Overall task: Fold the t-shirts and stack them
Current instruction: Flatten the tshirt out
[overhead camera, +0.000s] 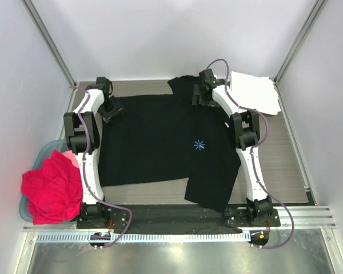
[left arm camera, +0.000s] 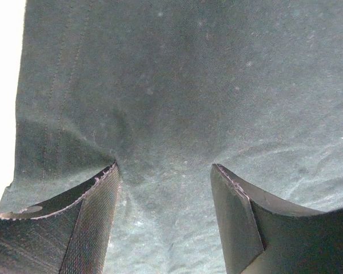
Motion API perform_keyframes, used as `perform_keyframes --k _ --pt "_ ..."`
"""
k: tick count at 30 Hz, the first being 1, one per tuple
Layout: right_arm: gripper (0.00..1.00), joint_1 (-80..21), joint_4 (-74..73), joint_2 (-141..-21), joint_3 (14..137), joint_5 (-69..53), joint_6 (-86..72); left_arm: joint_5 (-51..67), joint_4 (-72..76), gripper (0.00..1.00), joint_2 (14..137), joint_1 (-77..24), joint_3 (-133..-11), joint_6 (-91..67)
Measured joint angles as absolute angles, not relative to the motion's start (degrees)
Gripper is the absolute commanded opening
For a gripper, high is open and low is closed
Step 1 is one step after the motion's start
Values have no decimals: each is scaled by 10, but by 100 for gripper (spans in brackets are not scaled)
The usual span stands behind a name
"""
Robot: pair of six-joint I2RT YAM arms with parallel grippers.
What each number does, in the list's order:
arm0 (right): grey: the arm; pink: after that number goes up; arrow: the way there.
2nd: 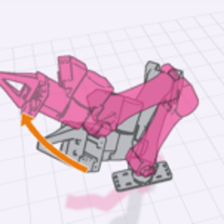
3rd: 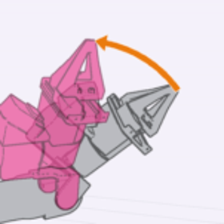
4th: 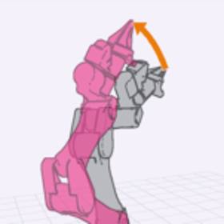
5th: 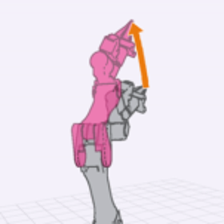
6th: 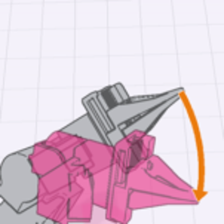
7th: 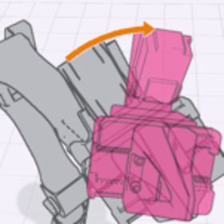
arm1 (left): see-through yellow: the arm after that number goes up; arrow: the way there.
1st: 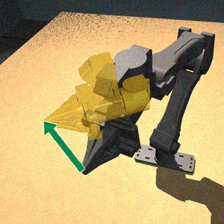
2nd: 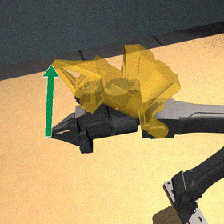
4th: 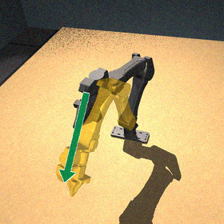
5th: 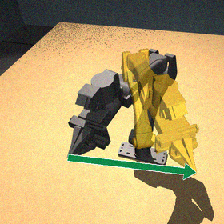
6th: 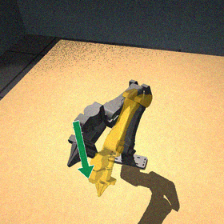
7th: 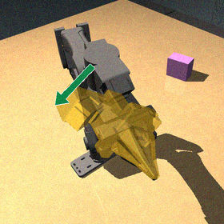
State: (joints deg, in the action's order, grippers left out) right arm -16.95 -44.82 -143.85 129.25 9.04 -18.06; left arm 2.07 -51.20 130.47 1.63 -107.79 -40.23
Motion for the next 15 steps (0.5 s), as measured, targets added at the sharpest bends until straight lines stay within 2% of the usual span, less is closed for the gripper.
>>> perform_keyframes --k 4,7,11,15 --pt "91 -162 -455 -1462 1340 66 -191 20 -522 66 1349 16 -1167 -398" --pt "91 -159 -454 -1456 1334 38 -199 20 -534 67 1338 16 -1174 -393" --pt "94 -167 -452 -1416 1287 2 -205 9 -541 67 1252 15 -1104 -385" --pt "96 -182 -450 -1333 1218 -8 -212 -8 -532 66 1069 15 -966 -390"
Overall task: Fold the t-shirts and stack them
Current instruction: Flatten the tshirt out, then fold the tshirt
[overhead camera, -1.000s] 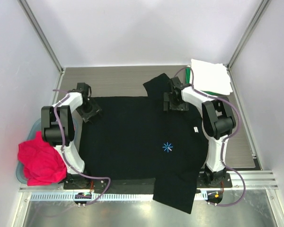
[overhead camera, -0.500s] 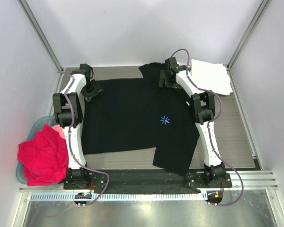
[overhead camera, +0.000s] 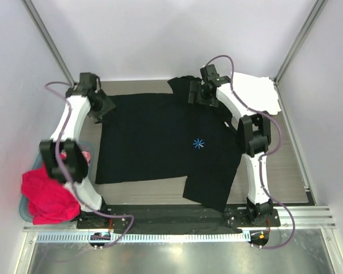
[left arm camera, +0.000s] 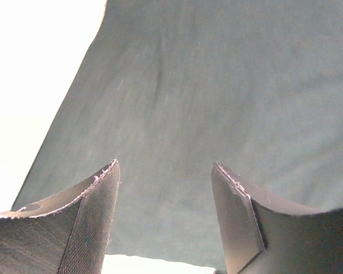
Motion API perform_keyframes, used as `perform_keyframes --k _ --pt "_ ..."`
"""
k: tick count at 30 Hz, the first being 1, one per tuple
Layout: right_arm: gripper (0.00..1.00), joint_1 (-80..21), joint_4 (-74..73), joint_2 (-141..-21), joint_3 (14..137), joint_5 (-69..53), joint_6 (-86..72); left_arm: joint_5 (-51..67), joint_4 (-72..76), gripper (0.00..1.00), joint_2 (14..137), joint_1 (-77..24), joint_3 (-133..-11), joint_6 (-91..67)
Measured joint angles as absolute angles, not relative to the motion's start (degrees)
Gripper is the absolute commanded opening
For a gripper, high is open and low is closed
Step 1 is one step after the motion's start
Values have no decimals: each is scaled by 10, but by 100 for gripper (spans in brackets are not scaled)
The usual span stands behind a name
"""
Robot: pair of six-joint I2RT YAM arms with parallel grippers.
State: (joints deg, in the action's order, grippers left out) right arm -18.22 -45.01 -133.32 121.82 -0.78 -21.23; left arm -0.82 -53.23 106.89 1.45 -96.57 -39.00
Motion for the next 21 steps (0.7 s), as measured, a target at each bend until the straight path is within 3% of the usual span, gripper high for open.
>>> perform_keyframes --k 6,13,17,21 --pt "96 -203 -429 -1103 1013 13 -234 -40 -501 64 778 15 -709 -421" --pt "96 -208 -382 -765 648 19 -284 -91 -535 56 582 14 -455 -514" --pt "96 -208 -384 -667 522 -10 -319 -105 -553 54 463 14 -361 -590" --pt "96 -208 -385 -604 444 -29 -345 -121 -559 54 442 8 -331 -642"
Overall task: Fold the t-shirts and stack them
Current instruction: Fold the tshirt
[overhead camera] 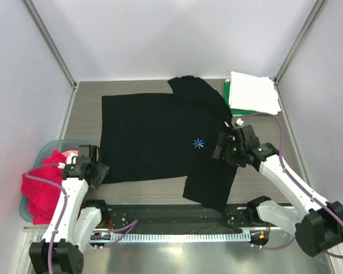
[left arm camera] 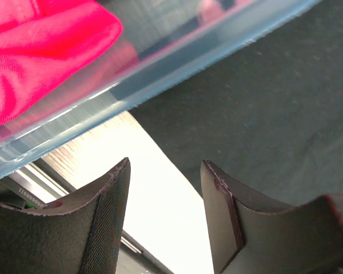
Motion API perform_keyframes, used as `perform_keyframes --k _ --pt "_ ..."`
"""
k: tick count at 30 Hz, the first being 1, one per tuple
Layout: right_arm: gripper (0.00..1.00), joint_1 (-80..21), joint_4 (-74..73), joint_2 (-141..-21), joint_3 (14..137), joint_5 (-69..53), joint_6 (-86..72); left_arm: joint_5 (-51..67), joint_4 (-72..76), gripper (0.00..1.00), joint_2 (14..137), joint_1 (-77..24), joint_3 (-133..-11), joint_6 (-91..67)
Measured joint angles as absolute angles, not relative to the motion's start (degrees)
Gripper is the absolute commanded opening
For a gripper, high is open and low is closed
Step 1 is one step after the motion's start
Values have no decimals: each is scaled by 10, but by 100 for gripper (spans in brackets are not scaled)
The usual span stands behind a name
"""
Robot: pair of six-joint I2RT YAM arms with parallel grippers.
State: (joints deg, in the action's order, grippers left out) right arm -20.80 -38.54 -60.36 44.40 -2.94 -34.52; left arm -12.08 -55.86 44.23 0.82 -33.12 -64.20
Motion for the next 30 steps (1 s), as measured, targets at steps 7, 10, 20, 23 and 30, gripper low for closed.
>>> perform_keyframes --k 7,10,20,23,30 --pt "96 -208 -383 -525 381 -46 -377 -141 -528 55 473 8 -282 -696" --pt "97 -208 -380 -512 367 -51 -380 -149 -508 53 474 7 -252 -716" --pt "97 -208 -369 -519 337 -71 -383 -170 -409 45 547 4 -246 -744" --pt "97 -208 -372 -522 337 -57 -393 -175 -376 35 574 3 -251 -746" --pt "98 -209 -406 -530 337 -22 -428 -179 -299 0 601 3 -244 -742"
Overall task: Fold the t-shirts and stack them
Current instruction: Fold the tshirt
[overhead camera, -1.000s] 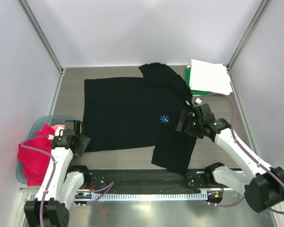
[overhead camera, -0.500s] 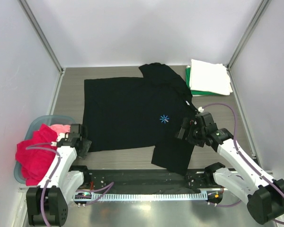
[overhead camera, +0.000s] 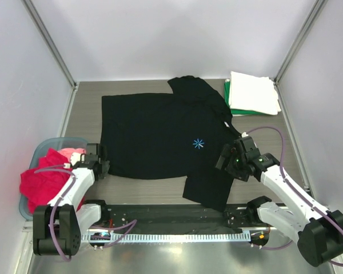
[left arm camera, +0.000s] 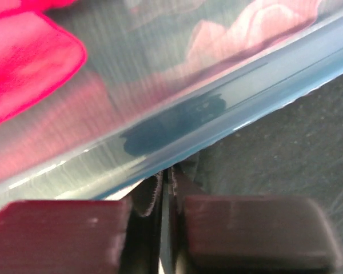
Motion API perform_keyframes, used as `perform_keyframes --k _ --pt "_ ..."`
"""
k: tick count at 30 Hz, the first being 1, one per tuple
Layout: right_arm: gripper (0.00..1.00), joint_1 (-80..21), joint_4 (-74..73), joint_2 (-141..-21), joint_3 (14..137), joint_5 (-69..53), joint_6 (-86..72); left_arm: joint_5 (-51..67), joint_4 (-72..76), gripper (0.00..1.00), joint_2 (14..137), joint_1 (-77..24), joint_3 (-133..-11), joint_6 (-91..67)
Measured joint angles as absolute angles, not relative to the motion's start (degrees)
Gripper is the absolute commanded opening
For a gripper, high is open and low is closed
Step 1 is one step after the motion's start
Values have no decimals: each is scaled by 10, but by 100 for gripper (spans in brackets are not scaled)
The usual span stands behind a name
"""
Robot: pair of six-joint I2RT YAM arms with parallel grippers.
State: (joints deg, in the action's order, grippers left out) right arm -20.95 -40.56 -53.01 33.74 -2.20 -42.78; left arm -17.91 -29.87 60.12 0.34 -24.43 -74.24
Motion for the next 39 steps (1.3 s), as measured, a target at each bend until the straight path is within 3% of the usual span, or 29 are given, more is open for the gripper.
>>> perform_keyframes --k 8,16,29,32,35,36,39 --pt "98 -256 -457 -512 337 18 -476 -168 -291 0 590 4 -246 -722" --pt "97 -495 -461 -554 329 72 -616 -154 -364 0 528 4 -281 -695" --pt "76 -653 -473 -555 256 125 -770 -142 -408 0 469 4 -284 -670" --pt "68 -681 -468 -568 254 144 -794 -138 -409 0 470 4 -280 -669" --pt "49 -697 -454 -585 258 149 -810 -135 -410 0 471 4 -279 -668" --pt "35 -701 -451 -587 259 149 -813 -134 -410 0 471 4 -279 -667" --pt "10 -706 -442 -590 262 149 -823 -132 -415 0 469 4 -279 -664"
